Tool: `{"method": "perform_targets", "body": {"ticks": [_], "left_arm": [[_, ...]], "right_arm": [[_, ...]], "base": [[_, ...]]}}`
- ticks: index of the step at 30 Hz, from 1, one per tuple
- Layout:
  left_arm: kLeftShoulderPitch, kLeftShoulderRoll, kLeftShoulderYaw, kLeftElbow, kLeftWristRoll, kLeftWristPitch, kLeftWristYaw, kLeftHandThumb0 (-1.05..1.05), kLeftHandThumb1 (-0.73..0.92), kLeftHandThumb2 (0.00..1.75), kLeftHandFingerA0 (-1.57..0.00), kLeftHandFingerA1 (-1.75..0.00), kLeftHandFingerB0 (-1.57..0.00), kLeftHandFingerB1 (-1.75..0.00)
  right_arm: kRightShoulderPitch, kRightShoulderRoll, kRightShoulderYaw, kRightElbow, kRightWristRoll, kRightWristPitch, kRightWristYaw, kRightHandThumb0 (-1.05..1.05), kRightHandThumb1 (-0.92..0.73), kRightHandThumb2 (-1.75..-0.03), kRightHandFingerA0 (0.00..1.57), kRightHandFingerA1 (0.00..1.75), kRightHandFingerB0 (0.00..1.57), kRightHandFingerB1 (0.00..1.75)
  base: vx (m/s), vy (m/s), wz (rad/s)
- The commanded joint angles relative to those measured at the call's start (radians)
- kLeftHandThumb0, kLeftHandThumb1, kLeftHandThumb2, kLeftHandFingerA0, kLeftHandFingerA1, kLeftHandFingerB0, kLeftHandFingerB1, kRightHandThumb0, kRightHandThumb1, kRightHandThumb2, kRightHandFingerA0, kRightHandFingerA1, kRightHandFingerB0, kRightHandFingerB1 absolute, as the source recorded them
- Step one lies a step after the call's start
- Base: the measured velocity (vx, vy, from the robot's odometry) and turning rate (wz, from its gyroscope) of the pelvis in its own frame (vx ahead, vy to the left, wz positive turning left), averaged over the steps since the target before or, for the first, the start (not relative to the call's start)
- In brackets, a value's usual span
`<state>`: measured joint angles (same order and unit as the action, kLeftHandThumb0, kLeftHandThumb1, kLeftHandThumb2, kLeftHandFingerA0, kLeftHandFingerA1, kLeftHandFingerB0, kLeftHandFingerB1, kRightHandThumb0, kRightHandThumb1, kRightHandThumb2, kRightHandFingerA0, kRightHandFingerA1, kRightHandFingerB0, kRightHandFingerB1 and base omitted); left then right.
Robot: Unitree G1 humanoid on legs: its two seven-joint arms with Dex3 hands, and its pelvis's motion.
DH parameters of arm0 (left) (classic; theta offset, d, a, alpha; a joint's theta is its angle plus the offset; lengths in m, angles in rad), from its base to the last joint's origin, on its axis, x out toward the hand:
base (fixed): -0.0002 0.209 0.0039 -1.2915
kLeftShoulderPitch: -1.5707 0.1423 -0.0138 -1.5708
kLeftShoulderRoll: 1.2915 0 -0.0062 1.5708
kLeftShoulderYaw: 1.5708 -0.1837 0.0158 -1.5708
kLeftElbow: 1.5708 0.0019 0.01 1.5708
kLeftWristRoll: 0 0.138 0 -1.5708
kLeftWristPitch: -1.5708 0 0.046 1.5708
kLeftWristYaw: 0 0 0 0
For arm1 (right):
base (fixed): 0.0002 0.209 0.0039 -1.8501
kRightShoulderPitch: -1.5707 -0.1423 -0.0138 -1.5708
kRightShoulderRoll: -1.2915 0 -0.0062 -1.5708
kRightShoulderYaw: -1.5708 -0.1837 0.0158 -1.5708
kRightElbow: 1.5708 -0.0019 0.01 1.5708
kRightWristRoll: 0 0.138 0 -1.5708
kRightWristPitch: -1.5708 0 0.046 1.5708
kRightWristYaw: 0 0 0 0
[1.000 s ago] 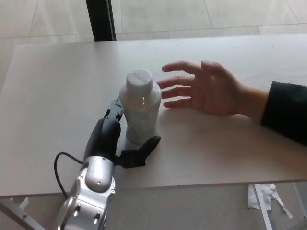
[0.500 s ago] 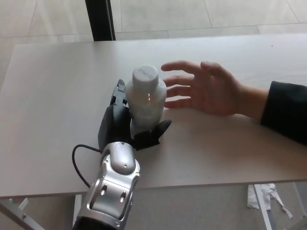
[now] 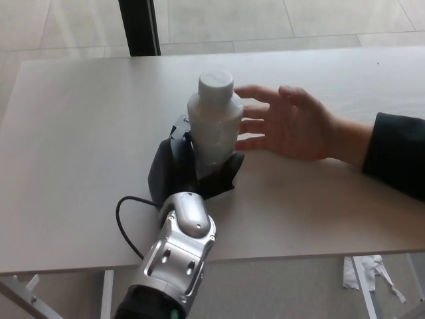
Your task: Pick up a bottle and hand it
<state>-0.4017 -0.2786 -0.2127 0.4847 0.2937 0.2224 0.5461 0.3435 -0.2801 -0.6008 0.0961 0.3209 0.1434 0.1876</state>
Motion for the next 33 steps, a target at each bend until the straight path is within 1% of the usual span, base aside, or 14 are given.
{"method": "perform_targets", "body": {"ticks": [1, 2, 4, 5, 6, 7, 8, 9, 10, 15, 16, 30, 31, 33], "left_arm": [[0.058, -0.068, -0.01, 0.06, -0.003, -0.2, 0.102, 0.0, 0.74, 1.31, -1.15, -1.23, -1.07, -1.18], [0.068, -0.057, -0.007, 0.055, -0.008, -0.208, 0.09, -0.01, 0.64, 1.35, -0.92, -1.75, -0.79, -1.57], [0.076, -0.039, -0.011, 0.068, -0.005, -0.251, 0.088, -0.02, 0.62, 1.37, -0.94, -1.75, -0.81, -1.58], [0.078, -0.036, -0.011, 0.069, -0.002, -0.25, 0.089, -0.03, 0.62, 1.35, -0.94, -1.75, -0.81, -1.57], [0.079, -0.029, -0.013, 0.076, 0.004, -0.254, 0.094, -0.04, 0.62, 1.33, -0.95, -1.75, -0.8, -1.56], [0.083, -0.029, -0.015, 0.075, 0.008, -0.246, 0.097, -0.05, 0.62, 1.33, -0.95, -1.75, -0.8, -1.56], [0.086, -0.028, -0.016, 0.074, 0.01, -0.244, 0.101, -0.1, 0.61, 1.3, -0.94, -1.75, -0.73, -1.72], [0.089, -0.025, -0.018, 0.075, 0.013, -0.245, 0.105, -0.09, 0.61, 1.3, -0.94, -1.75, -0.73, -1.72], [0.091, -0.018, -0.021, 0.082, 0.019, -0.257, 0.113, -0.09, 0.61, 1.29, -0.95, -1.75, -0.74, -1.72], [0.109, 0.003, -0.022, 0.084, 0.014, -0.306, 0.115, -0.11, 0.63, 1.26, -0.9, -1.75, -0.73, -1.71], [0.112, 0.009, -0.022, 0.08, 0.009, -0.321, 0.109, -0.09, 0.61, 1.28, -0.89, -1.75, -0.73, -1.7], [-0.144, 0.032, -0.011, -0.009, 0.004, -0.099, -0.067, 0.01, 0.49, 1.42, -0.95, -1.72, -0.89, -1.51], [-0.172, 0.022, -0.012, 0.009, 0.0, -0.09, -0.075, -0.05, 0.45, 1.44, -0.96, -1.67, -0.91, -1.49], [-0.202, 0.002, -0.021, 0.036, 0.001, -0.067, -0.085, -0.05, 0.5, 1.25, -1.21, -1.43, -0.99, -1.24]], "right_arm": [[0.014, 0.005, -0.017, -0.012, 0.016, 0.008, -0.018, -0.73, -0.44, -0.95, 1.09, 1.21, 0.3, 0.66], [0.015, 0.003, -0.013, -0.005, 0.002, 0.0, -0.023, -0.73, -0.63, -0.63, 1.08, 1.51, 0.27, 0.65], [0.015, 0.004, -0.016, -0.003, 0.006, 0.005, -0.026, -0.73, -0.63, -0.62, 1.14, 1.53, 0.29, 0.65], [0.013, 0.004, -0.016, 0.007, 0.003, -0.002, -0.027, -0.71, -0.47, -0.98, 1.44, 1.47, 0.3, 0.67], [0.013, 0.007, -0.017, 0.012, 0.005, -0.01, -0.025, -0.72, -0.65, -0.63, 1.06, 1.55, 0.29, 0.65], [0.016, 0.009, -0.017, 0.018, 0.0, -0.02, -0.027, -0.71, -0.46, -0.96, 1.06, 1.22, 0.3, 0.66], [0.022, 0.01, -0.016, 0.01, -0.002, -0.011, -0.033, -0.73, -0.65, -0.63, 1.05, 1.55, 0.29, 0.66], [0.024, 0.009, -0.015, 0.009, -0.005, -0.009, -0.035, -0.73, -0.65, -0.65, 1.11, 1.61, 0.29, 0.66], [0.023, 0.011, -0.016, 0.011, -0.005, -0.006, -0.039, -0.72, -0.48, -0.99, 1.42, 1.47, 0.31, 0.66], [0.019, 0.01, -0.013, 0.036, -0.003, -0.012, -0.037, -0.69, -0.47, -0.99, 1.47, 1.49, 0.3, 0.66], [0.016, 0.008, -0.012, 0.046, -0.009, -0.023, -0.038, -0.74, -0.66, -0.61, 1.22, 1.63, 0.29, 0.64], [0.017, 0.0, -0.002, 0.001, 0.0, 0.021, -0.045, -0.73, -0.62, -0.62, 1.03, 1.36, 0.29, 0.65], [0.015, -0.001, 0.005, -0.004, -0.006, 0.027, -0.047, -0.75, -0.46, -0.97, 1.28, 1.36, 0.32, 0.68], [0.01, 0.001, 0.009, -0.004, 0.001, 0.031, -0.039, -0.77, -0.48, -0.96, 1.08, 1.24, 0.29, 0.64]], "base": [[0.0, 0.0, 0.0], [0.0, 0.0, 0.0], [0.0, 0.0, 0.0], [0.0, 0.0, 0.0], [0.0, 0.0, 0.0], [0.0, 0.0, 0.0], [0.0, 0.0, 0.0], [0.0, 0.0, 0.0], [0.0, 0.0, 0.0], [0.0, 0.0, 0.0], [0.0, 0.0, 0.0], [0.0, 0.0, 0.0], [0.0, 0.0, 0.0], [0.0, 0.0, 0.0]]}}
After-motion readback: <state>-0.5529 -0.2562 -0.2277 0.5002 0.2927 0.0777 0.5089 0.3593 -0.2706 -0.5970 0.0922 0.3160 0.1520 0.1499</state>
